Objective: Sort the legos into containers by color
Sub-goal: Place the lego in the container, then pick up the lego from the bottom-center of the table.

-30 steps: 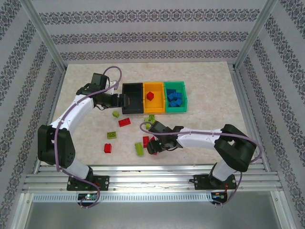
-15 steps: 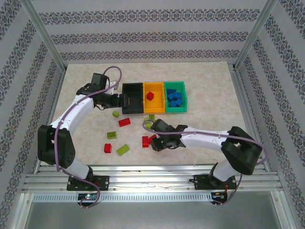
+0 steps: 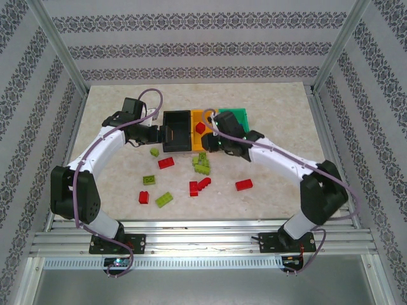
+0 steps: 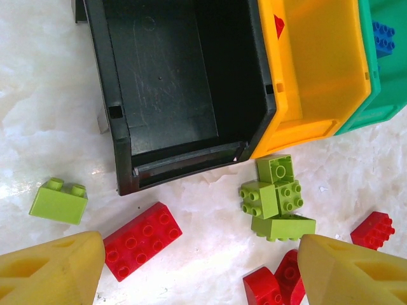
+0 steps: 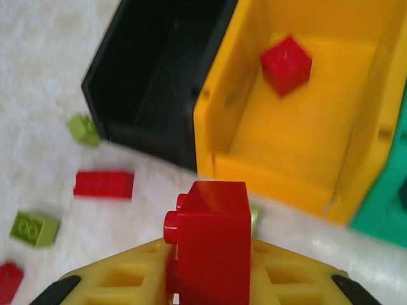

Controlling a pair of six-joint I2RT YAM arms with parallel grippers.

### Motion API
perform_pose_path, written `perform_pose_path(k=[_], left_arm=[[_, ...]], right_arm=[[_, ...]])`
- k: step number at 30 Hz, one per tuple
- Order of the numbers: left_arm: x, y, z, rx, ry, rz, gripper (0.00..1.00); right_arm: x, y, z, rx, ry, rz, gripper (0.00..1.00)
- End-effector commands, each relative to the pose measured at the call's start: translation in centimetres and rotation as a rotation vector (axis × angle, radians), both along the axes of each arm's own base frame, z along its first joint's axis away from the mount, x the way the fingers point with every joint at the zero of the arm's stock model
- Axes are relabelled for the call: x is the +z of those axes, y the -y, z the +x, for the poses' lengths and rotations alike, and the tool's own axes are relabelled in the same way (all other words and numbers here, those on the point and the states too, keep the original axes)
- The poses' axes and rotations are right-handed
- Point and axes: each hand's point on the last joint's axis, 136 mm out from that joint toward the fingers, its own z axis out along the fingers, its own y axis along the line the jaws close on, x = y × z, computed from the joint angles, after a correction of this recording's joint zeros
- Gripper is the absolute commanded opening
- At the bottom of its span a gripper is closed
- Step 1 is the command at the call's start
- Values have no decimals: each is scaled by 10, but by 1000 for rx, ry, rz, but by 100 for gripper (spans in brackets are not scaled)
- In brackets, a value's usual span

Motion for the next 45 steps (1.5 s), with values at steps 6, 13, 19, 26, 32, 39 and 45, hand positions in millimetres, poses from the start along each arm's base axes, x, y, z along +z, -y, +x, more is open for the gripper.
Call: perform_pose_path(k=[6, 13, 19, 26, 32, 39, 45], left_arm=[[-5, 0, -2, -18, -4, 15, 80], [-1, 0, -2, -22, 10, 23, 80], [4, 5, -3, -30, 18, 1, 80], [7, 8, -3, -34, 22, -20, 80], [7, 11, -3, -37, 19, -40, 80], [8, 12, -4, -40, 17, -49, 80], [8, 13, -4, -42, 19, -52, 80]], right_arm=[[-17, 2, 53, 3, -22, -60, 49], [-33, 17, 7, 27, -70, -44, 52], [-47, 67, -56, -19, -119, -110, 56], [-80, 114, -124, -122, -238, -101, 61], [-99, 140, -144, -238, -294, -125, 64], [-117, 160, -146, -299, -345, -215, 86], [-128, 144, -143, -228, -400, -221, 87]])
